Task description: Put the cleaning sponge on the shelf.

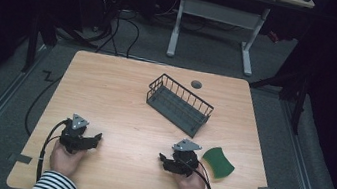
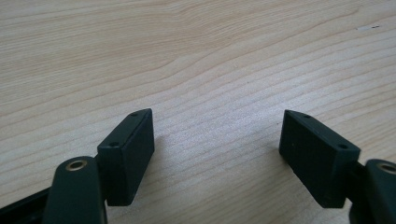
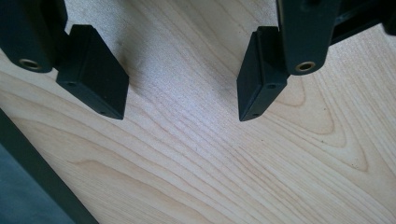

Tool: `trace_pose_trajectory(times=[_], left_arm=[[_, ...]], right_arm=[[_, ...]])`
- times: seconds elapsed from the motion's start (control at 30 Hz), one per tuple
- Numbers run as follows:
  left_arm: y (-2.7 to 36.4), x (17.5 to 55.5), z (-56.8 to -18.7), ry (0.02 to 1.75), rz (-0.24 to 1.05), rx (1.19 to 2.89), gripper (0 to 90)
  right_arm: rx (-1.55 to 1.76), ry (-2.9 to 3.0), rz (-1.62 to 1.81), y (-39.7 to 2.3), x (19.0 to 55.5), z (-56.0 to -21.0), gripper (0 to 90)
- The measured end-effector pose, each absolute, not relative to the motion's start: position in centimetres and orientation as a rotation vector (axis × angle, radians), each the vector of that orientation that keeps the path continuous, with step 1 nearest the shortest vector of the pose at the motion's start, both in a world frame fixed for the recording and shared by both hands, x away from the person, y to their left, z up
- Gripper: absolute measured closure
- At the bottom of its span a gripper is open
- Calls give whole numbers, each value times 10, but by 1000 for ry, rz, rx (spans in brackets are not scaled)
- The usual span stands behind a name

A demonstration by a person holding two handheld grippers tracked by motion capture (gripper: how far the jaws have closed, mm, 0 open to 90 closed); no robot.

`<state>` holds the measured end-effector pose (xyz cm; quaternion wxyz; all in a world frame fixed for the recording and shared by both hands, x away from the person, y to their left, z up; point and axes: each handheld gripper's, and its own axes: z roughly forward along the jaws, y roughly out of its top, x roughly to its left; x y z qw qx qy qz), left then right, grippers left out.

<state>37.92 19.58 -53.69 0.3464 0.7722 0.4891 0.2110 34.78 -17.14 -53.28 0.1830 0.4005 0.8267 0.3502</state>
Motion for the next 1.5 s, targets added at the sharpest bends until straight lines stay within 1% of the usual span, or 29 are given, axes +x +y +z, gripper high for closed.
trace_pose_trajectory(times=[1.0, 1.07, 1.13, 1.17, 1.23, 1.3, 1.5], left_arm=[[195, 381, -537, 1285, 545, 1995, 259], [195, 382, -537, 1279, 540, 1997, 258], [195, 383, -536, 1284, 536, 2003, 264], [195, 384, -535, 1287, 528, 2000, 282], [195, 387, -531, 1292, 488, 2012, 284], [193, 389, -528, 1280, 475, 2013, 288], [182, 396, -509, 1210, 425, 1999, 324]], right_arm=[[1145, 2330, 992, -171, 348, -533, 346], [1157, 2322, 993, -171, 347, -533, 360], [1168, 2316, 989, -172, 346, -532, 417], [1179, 2307, 967, -174, 343, -530, 447], [1197, 2304, 952, -175, 342, -529, 452], [1220, 2286, 975, -180, 337, -524, 467], [1276, 2205, 1104, -212, 320, -500, 495]])
